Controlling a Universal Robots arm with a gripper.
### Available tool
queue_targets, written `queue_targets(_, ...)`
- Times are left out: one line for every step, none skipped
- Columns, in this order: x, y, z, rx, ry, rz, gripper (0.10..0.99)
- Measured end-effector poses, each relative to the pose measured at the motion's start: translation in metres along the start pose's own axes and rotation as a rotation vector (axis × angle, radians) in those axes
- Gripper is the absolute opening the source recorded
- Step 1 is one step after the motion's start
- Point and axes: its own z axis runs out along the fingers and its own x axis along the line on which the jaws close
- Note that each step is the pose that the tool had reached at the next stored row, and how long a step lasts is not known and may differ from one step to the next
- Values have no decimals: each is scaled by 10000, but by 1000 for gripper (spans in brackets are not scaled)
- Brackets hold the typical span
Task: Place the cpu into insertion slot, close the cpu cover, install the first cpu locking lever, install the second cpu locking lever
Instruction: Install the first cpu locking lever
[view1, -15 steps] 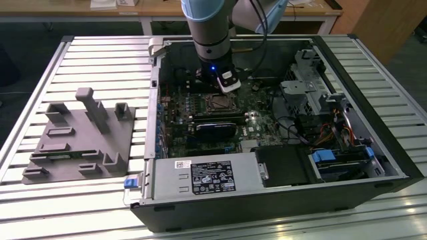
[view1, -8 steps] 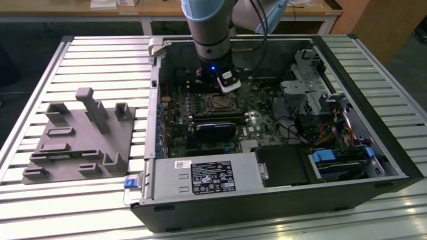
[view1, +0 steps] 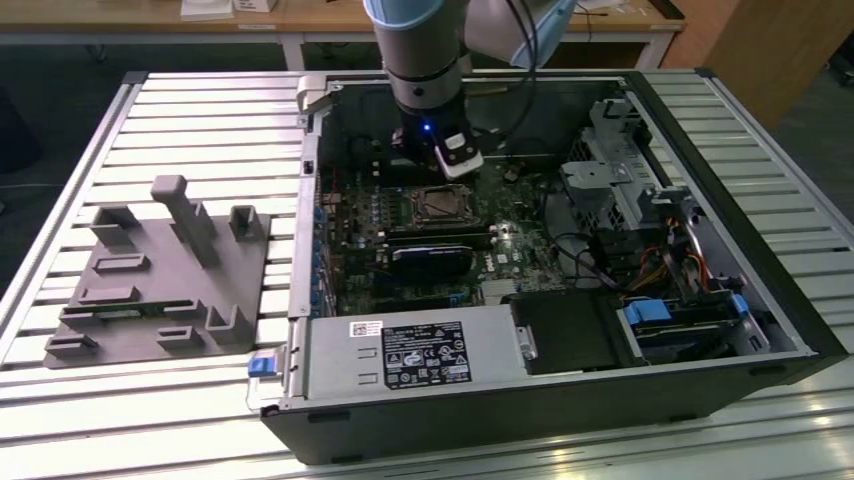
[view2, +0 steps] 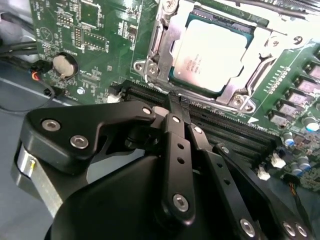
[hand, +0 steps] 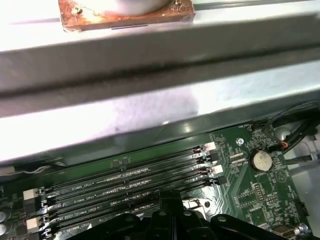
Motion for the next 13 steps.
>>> queue_targets(-3, 4, -16, 1, 0, 0, 106)
queue_targets(-5, 8, -31, 2, 0, 3, 106)
queue_targets(-8, 12, -46, 3, -1, 7, 106)
queue_targets(-10, 16, -59, 3, -3, 11, 106)
queue_targets(-12, 18, -69, 3, -4, 16, 106)
queue_targets(-13, 20, -75, 5, -5, 22, 106)
queue_targets(-13, 20, -74, 6, -9, 27, 106)
queue_targets(-13, 20, -75, 6, -10, 30, 106)
queue_targets(-13, 20, -75, 8, -10, 33, 106)
queue_targets(-13, 20, -75, 10, -10, 34, 106)
queue_targets(-13, 20, -76, 12, -10, 36, 106)
queue_targets(-13, 20, -76, 14, -7, 38, 106)
queue_targets(-13, 20, -75, 22, 12, 42, 106)
